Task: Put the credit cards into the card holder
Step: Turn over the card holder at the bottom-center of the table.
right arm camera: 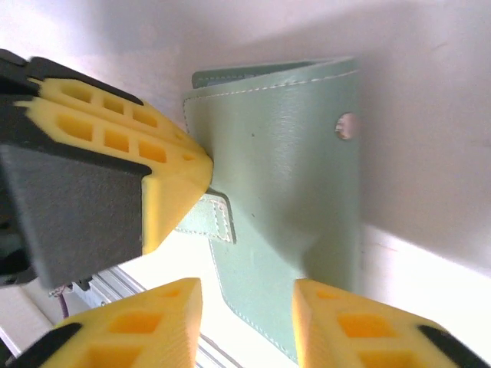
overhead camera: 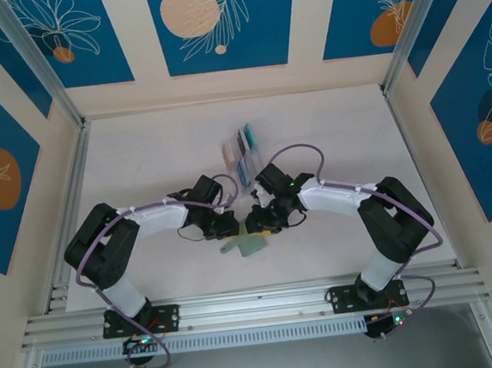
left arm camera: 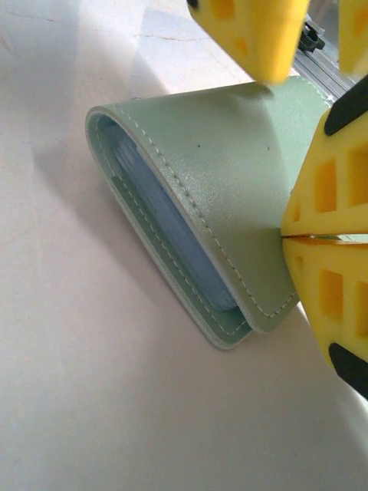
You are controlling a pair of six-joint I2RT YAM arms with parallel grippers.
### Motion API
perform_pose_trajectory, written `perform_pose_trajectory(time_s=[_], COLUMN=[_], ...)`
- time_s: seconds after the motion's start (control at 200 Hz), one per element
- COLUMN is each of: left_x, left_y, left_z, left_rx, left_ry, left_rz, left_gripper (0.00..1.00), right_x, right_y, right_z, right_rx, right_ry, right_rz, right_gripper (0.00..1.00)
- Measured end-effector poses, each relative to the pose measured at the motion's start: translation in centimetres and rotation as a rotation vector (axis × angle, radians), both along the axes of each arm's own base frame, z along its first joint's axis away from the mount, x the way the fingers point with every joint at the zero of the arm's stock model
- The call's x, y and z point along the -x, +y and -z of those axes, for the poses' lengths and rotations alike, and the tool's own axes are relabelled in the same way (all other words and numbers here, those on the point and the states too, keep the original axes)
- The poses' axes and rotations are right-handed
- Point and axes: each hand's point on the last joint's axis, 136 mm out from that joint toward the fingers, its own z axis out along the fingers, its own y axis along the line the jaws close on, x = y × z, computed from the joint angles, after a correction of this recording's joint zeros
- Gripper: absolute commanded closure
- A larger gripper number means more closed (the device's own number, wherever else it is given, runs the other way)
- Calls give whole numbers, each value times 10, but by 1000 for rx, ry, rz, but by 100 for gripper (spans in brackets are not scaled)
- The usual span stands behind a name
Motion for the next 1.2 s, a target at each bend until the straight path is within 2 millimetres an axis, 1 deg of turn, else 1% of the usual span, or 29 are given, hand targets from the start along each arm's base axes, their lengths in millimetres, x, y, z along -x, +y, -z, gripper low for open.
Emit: perform_pose_trajectory(time_s=[0.08,0.2,0.345,0.4,0.44,0.52,0.63,0.685,0.735,0.805,0.9,0.96,1.03,1.1,1.195], left_x=[0,0,0,0,0,0,1,1,1,0,3,-1,-7,-11,-10], left_y=[0,0,-1,-1,-2,-2,-2,-1,-1,5,29,45,58,66,71], left_z=[0,1,1,1,1,1,1,0,-2,0,5,1,-6,-11,-10], left_rx=[11,24,36,39,41,46,47,50,53,39,-19,-55,-76,-92,-109], left_ry=[-9,-15,-17,-18,-18,-19,-15,-13,-13,-17,2,-7,-30,-49,-51], left_rz=[-2,-6,-6,-5,-5,-5,-9,-10,-17,-41,-106,-153,-195,-221,-238], left_gripper=[91,91,91,91,91,91,91,88,85,79,76,75,74,74,74], right_x=[-3,-5,2,5,7,11,13,12,10,8,-2,-10,-15,-11,0], right_y=[-10,-19,-11,-6,-1,5,7,8,4,-7,-39,-61,-83,-101,-124], right_z=[-2,6,18,22,23,25,22,14,10,5,-10,-23,-36,-42,-46], right_rx=[-1,8,-10,-25,-38,-55,-79,-96,-80,-21,127,249,390,534,757], right_ry=[-9,4,50,64,72,91,119,101,80,36,-71,-150,-228,-276,-308], right_rz=[13,17,-15,-31,-43,-53,-48,-49,-40,-17,49,98,136,150,143], right_gripper=[52,48,48,51,55,70,100,100,100,100,100,100,100,100,100])
